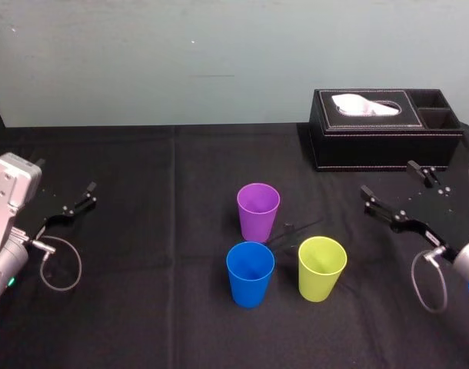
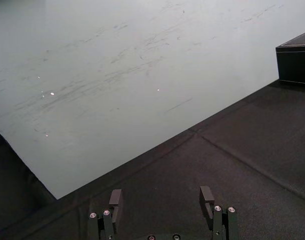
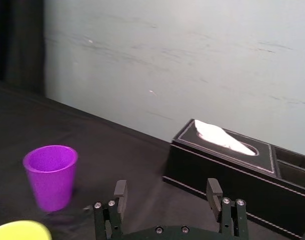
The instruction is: Stack the three plastic cups sequentially using one hand.
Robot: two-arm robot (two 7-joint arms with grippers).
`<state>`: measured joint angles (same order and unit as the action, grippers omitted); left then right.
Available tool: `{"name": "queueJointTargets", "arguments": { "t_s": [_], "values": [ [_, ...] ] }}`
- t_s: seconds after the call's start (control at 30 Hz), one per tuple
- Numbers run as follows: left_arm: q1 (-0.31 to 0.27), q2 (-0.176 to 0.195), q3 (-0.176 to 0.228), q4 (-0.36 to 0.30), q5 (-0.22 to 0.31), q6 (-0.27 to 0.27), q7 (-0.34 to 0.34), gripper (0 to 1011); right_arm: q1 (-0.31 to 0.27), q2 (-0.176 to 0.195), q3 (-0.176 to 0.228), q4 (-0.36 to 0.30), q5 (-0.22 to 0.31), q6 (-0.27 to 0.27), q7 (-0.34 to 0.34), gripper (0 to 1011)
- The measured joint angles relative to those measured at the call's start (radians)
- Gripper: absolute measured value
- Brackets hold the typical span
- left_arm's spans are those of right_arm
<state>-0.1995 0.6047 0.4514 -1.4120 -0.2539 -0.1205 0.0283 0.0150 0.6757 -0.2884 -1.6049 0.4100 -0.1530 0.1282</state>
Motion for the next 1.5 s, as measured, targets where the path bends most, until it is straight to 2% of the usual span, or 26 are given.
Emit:
{"name": "queueJointTargets", "arguments": {
  "t_s": [0.13,0.4,0.63,1.1,1.5],
  "values": [
    [0.000,0.000,0.000,0.000,0.000,0.000,0.000,1010,-0.066,0.035,0.037,-0.053,0.046,-0.031,0.064,1004],
    [0.000,0.000,0.000,0.000,0.000,0.000,0.000,1010,-0.181,0.083,0.100,-0.141,0.093,-0.076,0.132,1004],
    [0.000,0.000,0.000,0.000,0.000,0.000,0.000,1010,-0.260,0.110,0.127,-0.181,0.087,-0.108,0.175,1004],
    [0.000,0.000,0.000,0.000,0.000,0.000,0.000,1010,-0.344,0.100,0.117,-0.178,0.061,-0.120,0.243,1004],
    [0.000,0.000,0.000,0.000,0.000,0.000,0.000,1010,-0.350,0.063,0.093,-0.151,0.039,-0.095,0.279,1004]
  ]
}}
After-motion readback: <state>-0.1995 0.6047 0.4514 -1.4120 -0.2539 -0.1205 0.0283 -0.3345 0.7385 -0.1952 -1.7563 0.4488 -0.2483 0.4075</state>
